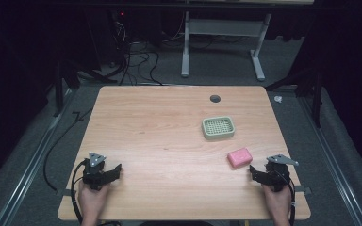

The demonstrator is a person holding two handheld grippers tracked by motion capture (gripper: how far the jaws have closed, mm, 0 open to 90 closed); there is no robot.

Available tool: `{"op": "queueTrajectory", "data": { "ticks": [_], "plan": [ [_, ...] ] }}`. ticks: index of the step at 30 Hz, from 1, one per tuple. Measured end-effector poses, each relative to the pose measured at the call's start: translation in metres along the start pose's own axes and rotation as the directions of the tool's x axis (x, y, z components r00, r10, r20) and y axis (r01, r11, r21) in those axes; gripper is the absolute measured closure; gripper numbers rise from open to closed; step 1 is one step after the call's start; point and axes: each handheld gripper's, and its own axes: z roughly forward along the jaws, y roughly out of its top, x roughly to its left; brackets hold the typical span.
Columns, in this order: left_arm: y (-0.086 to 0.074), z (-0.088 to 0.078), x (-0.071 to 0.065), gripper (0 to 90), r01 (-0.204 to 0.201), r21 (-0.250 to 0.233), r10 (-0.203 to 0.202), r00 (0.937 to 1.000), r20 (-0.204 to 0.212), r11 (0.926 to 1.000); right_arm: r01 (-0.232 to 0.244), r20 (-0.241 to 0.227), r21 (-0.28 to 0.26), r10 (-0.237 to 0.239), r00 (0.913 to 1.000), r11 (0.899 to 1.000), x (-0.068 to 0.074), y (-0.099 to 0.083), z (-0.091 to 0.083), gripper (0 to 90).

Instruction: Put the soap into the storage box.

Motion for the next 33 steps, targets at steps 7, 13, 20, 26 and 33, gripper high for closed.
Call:
{"op": "queueTrajectory", "data": {
  "ticks": [7, 13, 20, 26, 33],
  "plan": [
    [0.0, -0.0001, 0.0002, 23.9, 0.001, 0.0, -0.001, 1.0, 0.002, 1.0, -0.002, 0.003, 0.002, 0.002, 1.0, 1.0, 0.0005, 0.0004, 0.0002, 20.5],
    [-0.0001, -0.0003, 0.0003, 23.6, -0.001, 0.002, 0.001, 1.0, 0.001, 1.0, -0.002, 0.003, 0.0, 0.002, 1.0, 1.0, 0.0008, 0.0006, 0.0007, 20.5],
    [-0.0001, -0.0003, 0.0003, 23.6, -0.001, 0.002, 0.001, 1.0, 0.002, 1.0, 0.003, -0.007, 0.001, -0.003, 1.0, 1.0, 0.0008, 0.0006, 0.0005, 20.6],
    [0.0, -0.0003, 0.0004, 23.7, -0.002, 0.002, 0.002, 1.0, 0.002, 1.0, -0.004, -0.01, 0.0, 0.004, 0.9999, 1.0, -0.0001, 0.0005, -0.0003, 20.0],
    [-0.0001, -0.0003, 0.0003, 23.7, -0.001, 0.002, 0.001, 1.0, 0.002, 1.0, -0.002, -0.03, -0.022, 0.001, 0.9995, 1.0, -0.0007, -0.0009, -0.0047, 19.1]
  ]
}}
